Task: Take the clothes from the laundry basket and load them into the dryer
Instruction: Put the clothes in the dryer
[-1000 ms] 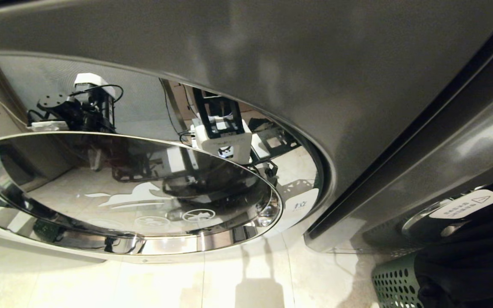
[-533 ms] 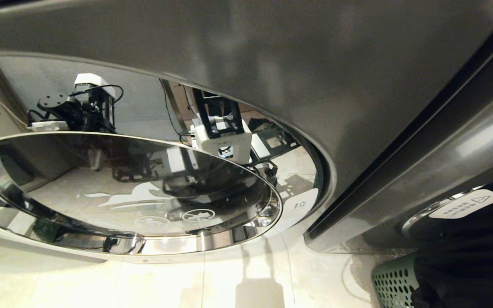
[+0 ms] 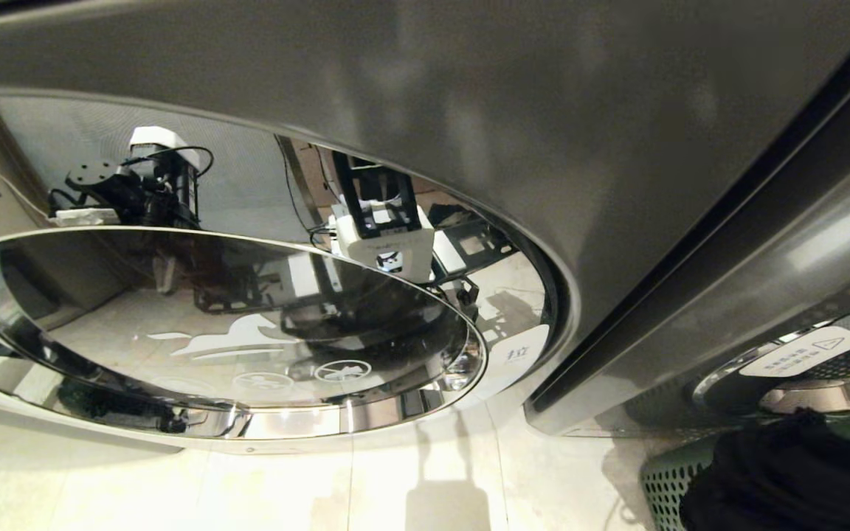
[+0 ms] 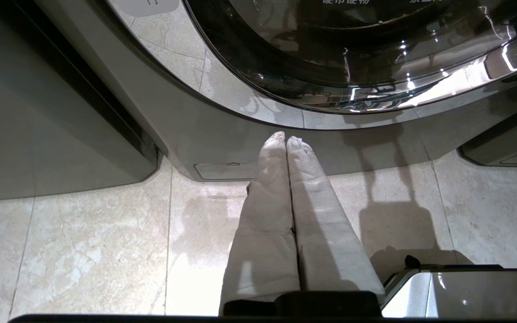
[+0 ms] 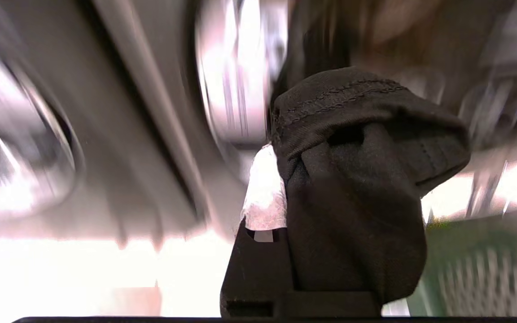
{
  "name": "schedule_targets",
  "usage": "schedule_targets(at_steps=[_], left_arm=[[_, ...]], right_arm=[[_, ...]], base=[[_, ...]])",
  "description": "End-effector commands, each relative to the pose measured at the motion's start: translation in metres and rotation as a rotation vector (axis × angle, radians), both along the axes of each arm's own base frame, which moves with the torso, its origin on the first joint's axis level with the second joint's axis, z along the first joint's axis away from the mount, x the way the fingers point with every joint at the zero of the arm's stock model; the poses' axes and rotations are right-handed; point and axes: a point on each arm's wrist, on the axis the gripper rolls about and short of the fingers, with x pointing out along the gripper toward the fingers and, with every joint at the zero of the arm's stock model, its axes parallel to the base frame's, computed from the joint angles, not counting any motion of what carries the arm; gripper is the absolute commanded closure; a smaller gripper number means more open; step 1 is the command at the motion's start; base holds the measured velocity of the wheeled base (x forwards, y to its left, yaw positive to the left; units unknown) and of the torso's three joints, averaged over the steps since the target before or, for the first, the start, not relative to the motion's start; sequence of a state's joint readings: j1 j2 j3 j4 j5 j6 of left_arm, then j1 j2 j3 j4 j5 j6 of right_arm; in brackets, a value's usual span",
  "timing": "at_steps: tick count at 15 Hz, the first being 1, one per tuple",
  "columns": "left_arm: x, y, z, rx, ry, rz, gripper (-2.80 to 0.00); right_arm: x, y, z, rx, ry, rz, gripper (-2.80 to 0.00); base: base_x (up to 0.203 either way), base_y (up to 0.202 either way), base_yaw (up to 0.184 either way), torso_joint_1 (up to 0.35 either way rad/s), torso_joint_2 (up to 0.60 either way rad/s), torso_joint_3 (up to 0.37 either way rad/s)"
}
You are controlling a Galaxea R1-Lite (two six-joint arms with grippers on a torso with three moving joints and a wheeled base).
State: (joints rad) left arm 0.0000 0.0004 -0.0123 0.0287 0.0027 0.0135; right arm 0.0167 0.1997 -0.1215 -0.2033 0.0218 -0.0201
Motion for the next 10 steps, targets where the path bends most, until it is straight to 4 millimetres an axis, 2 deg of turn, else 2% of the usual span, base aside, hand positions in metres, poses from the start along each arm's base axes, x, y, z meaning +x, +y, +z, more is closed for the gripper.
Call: schedule_targets(at_steps=[1,2,4,10], left_arm=[[0.0,0.0,0.0,0.0,-0.001,0.0,0.0],[0.0,0.0,0.0,0.0,-0.001,-0.001,0.0],[0.0,0.0,0.0,0.0,-0.001,0.0,0.0],[0.0,0.0,0.0,0.0,-0.001,0.0,0.0]], right_arm=[[-0.004,0.0,-0.049,-0.017,0.119,-0.02,0.0],[-0.009,0.0,-0.059,-0.034,0.161,-0.023,0.0],[-0.012,0.001,-0.058,-0.093,0.151,0.0,0.0],[-0.011,0.0,-0.058,-0.042,0.124,-0.01,0.0]], base=[[0.0,0.0,0.0,0.0,0.0,0.0],[0.0,0.0,0.0,0.0,0.0,0.0],[0.0,0.0,0.0,0.0,0.0,0.0],[0.0,0.0,0.0,0.0,0.0,0.0]])
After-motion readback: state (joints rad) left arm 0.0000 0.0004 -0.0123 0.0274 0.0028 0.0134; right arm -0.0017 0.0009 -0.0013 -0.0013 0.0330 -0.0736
